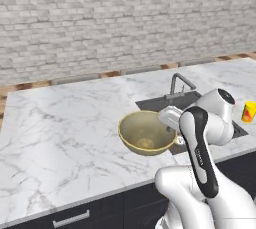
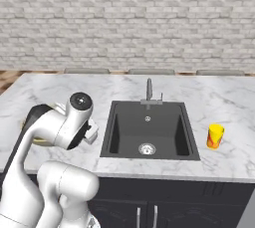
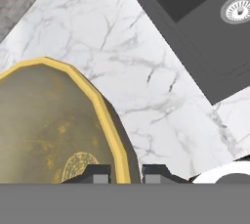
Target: Pick the cup and bowl from the counter and place them on the counter next to the sink.
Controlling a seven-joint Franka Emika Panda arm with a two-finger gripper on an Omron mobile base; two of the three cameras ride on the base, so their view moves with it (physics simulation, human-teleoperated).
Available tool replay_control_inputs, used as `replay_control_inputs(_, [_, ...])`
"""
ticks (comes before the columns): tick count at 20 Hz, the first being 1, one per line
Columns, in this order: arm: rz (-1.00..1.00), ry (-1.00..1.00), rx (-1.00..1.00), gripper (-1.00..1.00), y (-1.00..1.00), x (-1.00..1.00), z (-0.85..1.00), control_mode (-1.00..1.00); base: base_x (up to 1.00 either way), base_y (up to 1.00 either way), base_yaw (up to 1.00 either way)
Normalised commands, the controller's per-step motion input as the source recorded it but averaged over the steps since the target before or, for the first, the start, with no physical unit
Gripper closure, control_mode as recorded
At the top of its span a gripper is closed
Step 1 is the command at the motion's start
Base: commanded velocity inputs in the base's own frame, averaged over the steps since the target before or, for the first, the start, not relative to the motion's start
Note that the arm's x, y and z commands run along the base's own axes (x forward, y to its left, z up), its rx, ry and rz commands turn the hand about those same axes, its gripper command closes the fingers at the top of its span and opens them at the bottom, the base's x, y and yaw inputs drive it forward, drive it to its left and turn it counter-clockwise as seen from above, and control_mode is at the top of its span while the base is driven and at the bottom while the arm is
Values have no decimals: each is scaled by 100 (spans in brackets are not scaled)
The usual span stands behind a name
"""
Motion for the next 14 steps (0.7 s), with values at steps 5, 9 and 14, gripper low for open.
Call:
replay_control_inputs(5, [0,9,-3,100,18,78,0,-100,0,0,0])
replay_control_inputs(9, [0,13,0,100,0,100,-6,-100,0,0,0])
replay_control_inputs(14, [0,16,0,100,0,42,-24,-100,0,0,0])
